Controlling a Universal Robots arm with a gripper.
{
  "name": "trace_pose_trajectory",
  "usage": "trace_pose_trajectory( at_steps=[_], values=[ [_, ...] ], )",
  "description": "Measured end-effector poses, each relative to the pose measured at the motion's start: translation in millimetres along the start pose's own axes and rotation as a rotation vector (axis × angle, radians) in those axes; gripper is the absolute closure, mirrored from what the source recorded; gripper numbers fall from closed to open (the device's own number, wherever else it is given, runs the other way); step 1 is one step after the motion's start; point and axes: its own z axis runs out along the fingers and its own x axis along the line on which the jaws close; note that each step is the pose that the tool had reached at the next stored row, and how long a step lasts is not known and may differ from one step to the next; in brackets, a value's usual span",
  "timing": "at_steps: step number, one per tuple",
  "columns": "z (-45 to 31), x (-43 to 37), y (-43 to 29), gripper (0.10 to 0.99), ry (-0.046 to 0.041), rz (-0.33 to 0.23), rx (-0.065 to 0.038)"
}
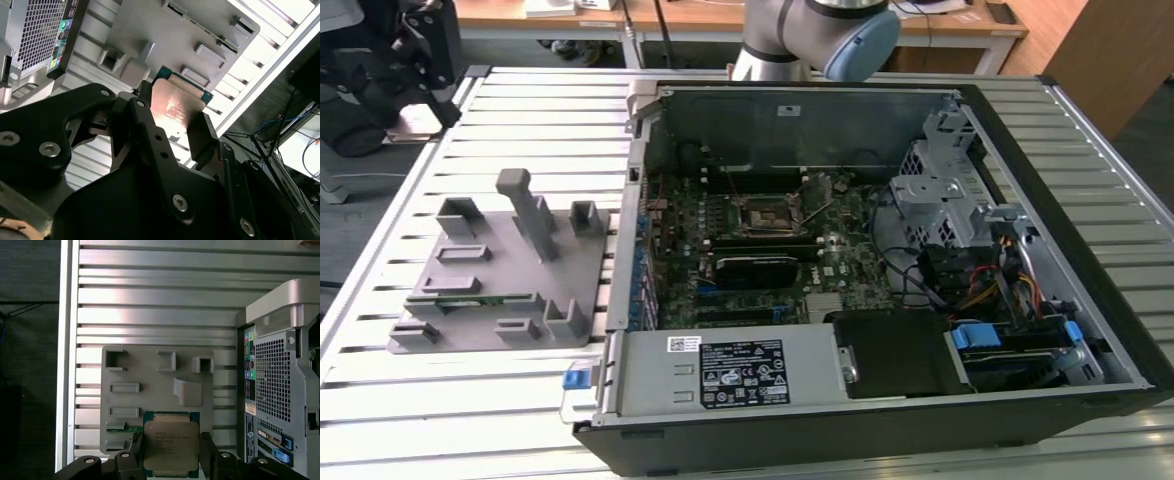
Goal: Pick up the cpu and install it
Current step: 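Pick up the cpu and move it towards the insertion slot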
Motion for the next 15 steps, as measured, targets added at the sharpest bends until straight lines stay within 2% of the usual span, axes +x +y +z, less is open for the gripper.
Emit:
trace_pose_trajectory(
  at_steps=[15],
  values=[
    [2.8,-44.6,2.7,0.557,-0.0001,0.0,0.0]
  ],
)
